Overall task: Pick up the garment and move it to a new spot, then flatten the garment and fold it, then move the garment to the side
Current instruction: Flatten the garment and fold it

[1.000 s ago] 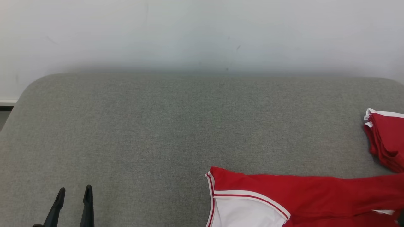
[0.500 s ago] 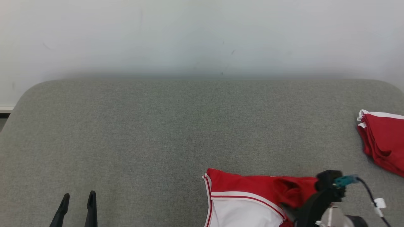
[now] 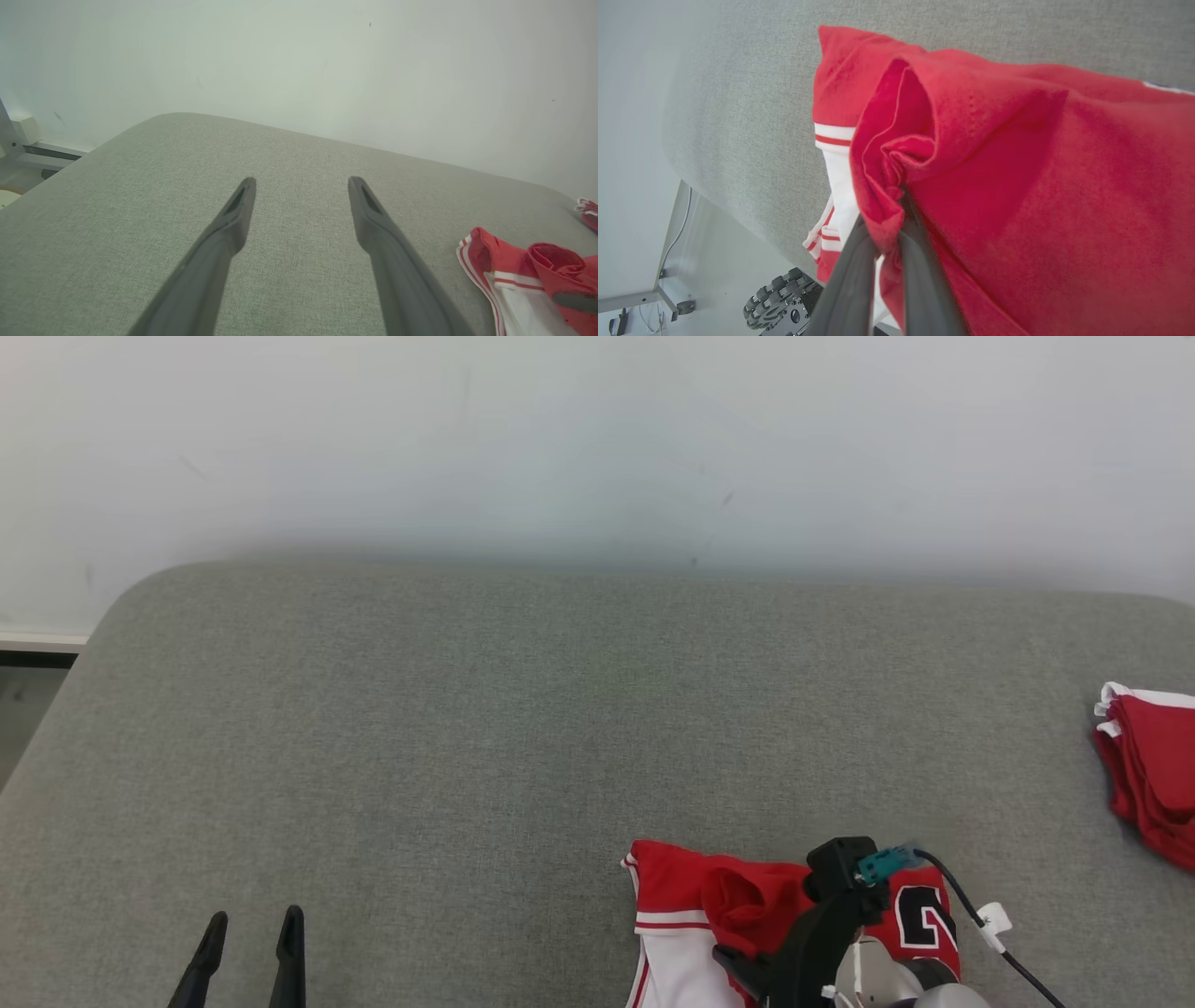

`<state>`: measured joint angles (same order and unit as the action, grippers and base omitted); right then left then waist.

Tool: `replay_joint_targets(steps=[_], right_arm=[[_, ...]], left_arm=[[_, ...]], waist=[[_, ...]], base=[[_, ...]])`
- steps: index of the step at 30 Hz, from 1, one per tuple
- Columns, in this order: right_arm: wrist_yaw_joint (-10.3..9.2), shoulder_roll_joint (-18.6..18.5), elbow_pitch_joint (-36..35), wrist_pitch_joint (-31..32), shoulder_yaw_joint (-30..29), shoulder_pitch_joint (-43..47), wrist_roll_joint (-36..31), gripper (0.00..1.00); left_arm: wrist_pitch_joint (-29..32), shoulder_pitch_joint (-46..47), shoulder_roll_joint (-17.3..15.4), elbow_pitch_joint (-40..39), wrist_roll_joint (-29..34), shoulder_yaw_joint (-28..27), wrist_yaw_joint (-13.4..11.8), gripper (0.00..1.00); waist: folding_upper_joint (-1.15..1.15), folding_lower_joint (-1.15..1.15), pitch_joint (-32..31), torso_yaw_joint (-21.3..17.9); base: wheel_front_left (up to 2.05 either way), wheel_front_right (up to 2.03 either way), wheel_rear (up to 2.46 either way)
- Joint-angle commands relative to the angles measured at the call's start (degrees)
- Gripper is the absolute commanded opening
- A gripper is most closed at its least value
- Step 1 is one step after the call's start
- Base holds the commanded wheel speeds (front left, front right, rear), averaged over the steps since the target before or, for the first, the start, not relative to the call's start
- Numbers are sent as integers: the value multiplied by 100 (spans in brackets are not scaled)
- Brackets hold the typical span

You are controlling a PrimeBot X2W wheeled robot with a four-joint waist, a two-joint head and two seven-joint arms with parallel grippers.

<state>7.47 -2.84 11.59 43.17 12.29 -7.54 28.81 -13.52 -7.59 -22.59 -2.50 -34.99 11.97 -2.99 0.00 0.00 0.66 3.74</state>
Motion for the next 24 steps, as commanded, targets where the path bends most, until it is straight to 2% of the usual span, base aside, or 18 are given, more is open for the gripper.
replay_joint_targets(steps=[1,9,10,13,18,21,24], right_arm=[[5,-8,71,-54,55,-64,55,0],[5,-8,916,-487,472,-413,322,0],[5,-8,952,-562,471,-442,384,100],[5,-5,971,-726,557,-569,656,100],[5,-8,555,-1071,505,-747,1045,100],[5,-11,199,-1160,180,-720,799,100],[5,-8,-191,-1049,-335,-480,258,100]], left_arm=[[-3,65,14,14,-30,2,15,100],[-9,62,-15,71,-20,54,30,100],[-12,68,-17,73,-19,56,32,100],[-26,75,-23,69,-23,49,26,100],[-44,34,-7,54,-34,33,-6,100],[-56,6,16,34,-18,36,-30,100],[-69,14,46,19,-1,51,-34,100]], waist=[[0,0,-20,37],[0,0,-39,137],[0,0,-37,143],[0,0,-32,141],[0,0,-53,109],[0,0,-61,96],[0,0,-60,111]], base=[[0,0,0],[0,0,0],[0,0,0],[0,0,0],[0,0,0],[0,0,0],[0,0,0]])
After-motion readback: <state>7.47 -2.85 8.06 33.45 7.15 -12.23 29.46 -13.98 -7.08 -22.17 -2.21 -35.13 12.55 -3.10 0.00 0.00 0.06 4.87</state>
